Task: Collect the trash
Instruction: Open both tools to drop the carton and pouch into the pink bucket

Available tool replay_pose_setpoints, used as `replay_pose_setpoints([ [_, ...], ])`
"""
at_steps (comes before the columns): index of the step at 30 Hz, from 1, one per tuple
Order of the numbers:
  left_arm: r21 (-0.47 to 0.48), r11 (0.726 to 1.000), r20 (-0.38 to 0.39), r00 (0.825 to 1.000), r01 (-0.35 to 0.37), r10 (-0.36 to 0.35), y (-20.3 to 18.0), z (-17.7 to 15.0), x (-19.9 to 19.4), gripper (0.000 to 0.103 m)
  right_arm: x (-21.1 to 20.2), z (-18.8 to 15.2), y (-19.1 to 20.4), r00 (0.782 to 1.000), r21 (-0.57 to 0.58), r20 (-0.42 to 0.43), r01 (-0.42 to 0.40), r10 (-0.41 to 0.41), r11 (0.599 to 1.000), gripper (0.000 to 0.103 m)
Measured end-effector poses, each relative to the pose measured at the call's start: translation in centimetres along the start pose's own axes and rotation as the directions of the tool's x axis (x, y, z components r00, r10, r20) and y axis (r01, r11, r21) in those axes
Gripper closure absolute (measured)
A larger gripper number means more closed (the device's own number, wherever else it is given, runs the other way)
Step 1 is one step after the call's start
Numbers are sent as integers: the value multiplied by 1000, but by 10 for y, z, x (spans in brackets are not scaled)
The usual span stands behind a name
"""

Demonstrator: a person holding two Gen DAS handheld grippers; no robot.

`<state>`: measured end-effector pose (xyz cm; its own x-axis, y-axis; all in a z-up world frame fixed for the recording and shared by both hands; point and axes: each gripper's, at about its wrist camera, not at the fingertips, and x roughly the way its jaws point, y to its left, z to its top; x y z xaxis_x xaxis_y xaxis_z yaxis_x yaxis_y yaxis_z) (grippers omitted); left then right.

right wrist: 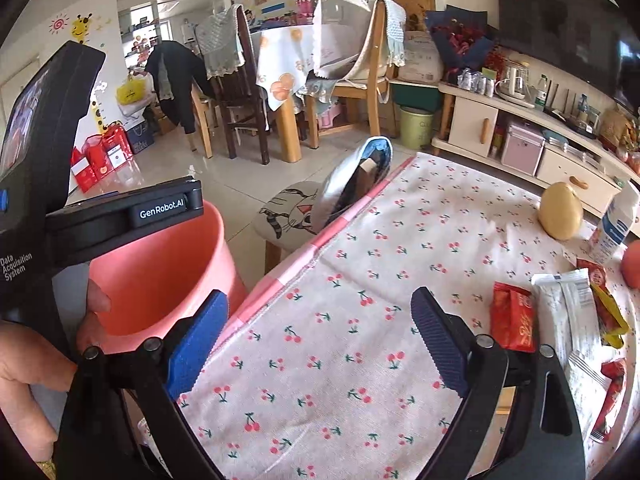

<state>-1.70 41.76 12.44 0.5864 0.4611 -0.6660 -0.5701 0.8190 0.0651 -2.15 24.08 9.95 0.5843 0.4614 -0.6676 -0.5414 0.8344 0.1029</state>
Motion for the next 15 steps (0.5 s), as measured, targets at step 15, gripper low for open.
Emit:
replay_pose_setpoints([
  [15, 157, 984, 63, 994, 79, -90, -80, -19, -27, 17, -39, -32, -63, 993, 39, 26, 117, -118, 992, 10],
])
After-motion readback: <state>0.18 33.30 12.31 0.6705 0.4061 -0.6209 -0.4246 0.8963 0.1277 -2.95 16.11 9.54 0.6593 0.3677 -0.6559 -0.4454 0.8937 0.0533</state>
